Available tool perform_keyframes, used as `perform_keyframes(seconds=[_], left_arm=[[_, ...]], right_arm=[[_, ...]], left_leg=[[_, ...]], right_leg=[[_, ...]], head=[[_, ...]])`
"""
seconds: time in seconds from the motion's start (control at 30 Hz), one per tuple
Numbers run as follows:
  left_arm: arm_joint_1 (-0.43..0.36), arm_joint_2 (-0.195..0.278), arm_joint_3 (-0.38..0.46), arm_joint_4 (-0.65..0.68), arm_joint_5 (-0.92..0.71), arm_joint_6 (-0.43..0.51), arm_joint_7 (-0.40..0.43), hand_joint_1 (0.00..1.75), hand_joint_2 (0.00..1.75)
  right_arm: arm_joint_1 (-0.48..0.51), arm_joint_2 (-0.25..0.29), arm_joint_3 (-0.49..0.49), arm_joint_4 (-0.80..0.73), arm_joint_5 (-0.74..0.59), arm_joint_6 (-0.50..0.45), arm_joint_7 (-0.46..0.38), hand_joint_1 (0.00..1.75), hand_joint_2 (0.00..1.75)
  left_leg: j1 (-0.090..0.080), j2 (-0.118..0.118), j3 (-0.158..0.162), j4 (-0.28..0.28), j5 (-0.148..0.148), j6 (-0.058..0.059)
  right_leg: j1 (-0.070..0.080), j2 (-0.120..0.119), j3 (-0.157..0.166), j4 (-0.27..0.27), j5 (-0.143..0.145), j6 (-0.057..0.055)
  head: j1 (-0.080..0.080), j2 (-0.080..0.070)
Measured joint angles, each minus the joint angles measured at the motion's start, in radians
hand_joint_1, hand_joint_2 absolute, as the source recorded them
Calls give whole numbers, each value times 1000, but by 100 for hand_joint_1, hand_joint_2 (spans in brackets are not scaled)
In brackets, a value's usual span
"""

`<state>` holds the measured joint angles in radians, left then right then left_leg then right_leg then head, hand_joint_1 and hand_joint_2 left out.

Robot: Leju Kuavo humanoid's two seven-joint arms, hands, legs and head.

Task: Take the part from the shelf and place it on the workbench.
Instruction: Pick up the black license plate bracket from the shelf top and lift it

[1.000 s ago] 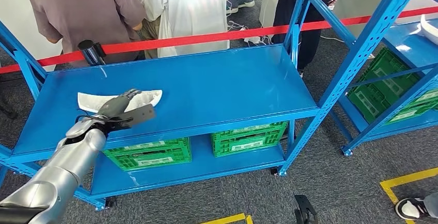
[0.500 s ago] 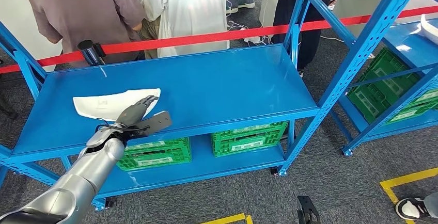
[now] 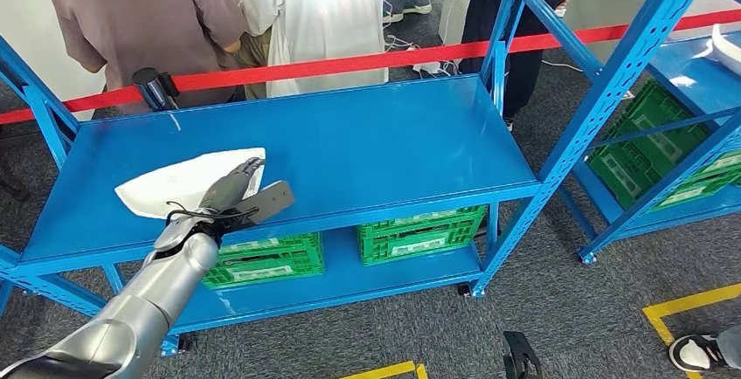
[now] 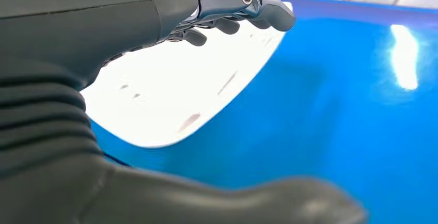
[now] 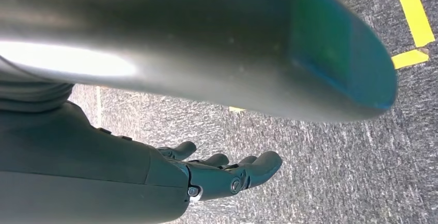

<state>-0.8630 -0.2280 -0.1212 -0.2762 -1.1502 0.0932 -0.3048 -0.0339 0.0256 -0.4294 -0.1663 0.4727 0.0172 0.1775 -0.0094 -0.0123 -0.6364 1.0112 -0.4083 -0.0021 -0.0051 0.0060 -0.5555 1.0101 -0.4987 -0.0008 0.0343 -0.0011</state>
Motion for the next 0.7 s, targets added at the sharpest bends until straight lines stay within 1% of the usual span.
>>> perform_keyframes(seconds=[0.23,0.7], left_arm=[[2,-9,-26,0,2,45,0,0,175],[3,-9,-53,0,10,65,11,0,175]], right_arm=[[0,0,-8,0,6,0,0,0,0],[0,0,-9,0,14,2,-1,0,0]], left_leg=[[0,0,0,0,0,0],[0,0,0,0,0,0]], right_leg=[[0,0,0,0,0,0],[0,0,0,0,0,0]], head=[[0,0],[0,0]])
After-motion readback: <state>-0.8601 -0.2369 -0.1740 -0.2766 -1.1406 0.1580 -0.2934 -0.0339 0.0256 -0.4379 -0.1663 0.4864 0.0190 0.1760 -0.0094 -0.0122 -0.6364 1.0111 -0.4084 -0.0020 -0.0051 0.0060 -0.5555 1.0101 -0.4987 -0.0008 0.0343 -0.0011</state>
